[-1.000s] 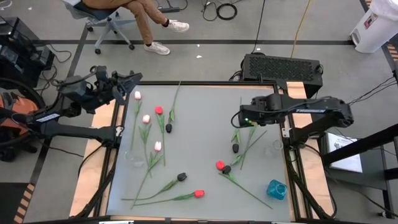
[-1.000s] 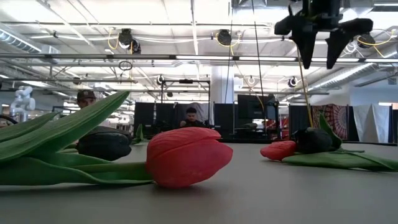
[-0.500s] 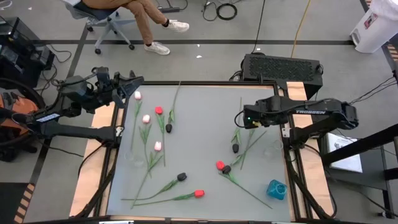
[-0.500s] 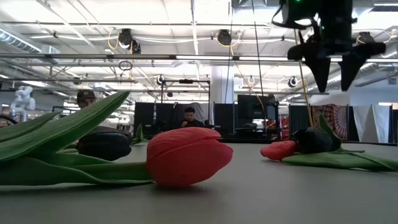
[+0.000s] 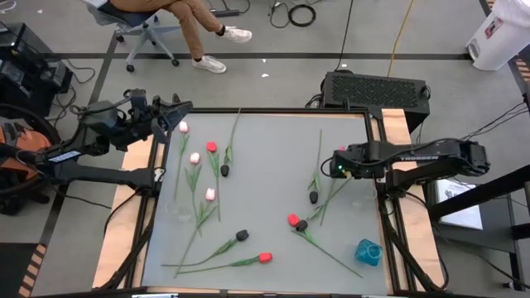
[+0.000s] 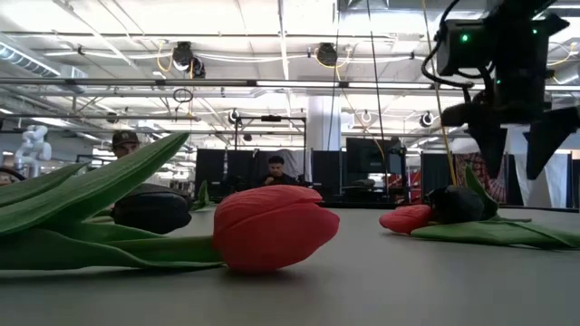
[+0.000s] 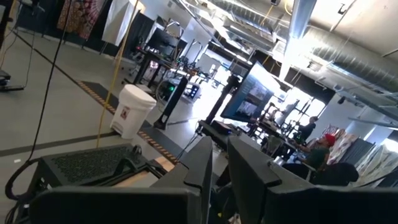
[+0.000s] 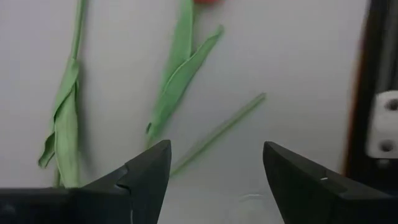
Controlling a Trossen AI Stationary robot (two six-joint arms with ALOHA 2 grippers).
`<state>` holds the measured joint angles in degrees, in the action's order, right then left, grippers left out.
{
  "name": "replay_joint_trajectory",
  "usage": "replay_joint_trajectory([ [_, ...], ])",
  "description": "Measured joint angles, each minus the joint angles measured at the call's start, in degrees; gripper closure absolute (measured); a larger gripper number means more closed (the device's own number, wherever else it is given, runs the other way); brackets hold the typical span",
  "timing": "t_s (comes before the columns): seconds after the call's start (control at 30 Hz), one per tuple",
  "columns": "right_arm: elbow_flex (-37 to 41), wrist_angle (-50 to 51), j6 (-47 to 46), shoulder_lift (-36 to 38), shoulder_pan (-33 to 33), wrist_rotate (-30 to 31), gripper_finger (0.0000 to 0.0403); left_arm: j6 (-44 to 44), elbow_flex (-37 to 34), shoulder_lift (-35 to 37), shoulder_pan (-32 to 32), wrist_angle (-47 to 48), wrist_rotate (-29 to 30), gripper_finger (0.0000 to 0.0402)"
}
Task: Sort flowers into vase by color
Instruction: Put the top right red tulip into the left transparent vase
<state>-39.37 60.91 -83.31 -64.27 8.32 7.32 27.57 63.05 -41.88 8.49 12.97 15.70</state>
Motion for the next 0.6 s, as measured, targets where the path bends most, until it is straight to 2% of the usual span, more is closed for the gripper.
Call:
replay_joint_trajectory([
  [0.23, 1.2, -8.0, -0.5, 0.0, 0.6, 0.0, 0.0156, 0.1, 0.0, -1.3, 0.0, 0.0, 0.1, 0.0346],
  [0.43, 1.3, -8.2, -0.9, 0.0, 3.6, 2.0, 0.0156, 0.1, 0.0, -2.8, 0.0, 0.0, 0.3, 0.0346],
  [0.6, 1.3, -8.4, 3.0, -1.4, 7.1, 2.0, 0.0156, 0.1, 0.0, -3.6, 0.0, 0.0, 0.3, 0.0346],
])
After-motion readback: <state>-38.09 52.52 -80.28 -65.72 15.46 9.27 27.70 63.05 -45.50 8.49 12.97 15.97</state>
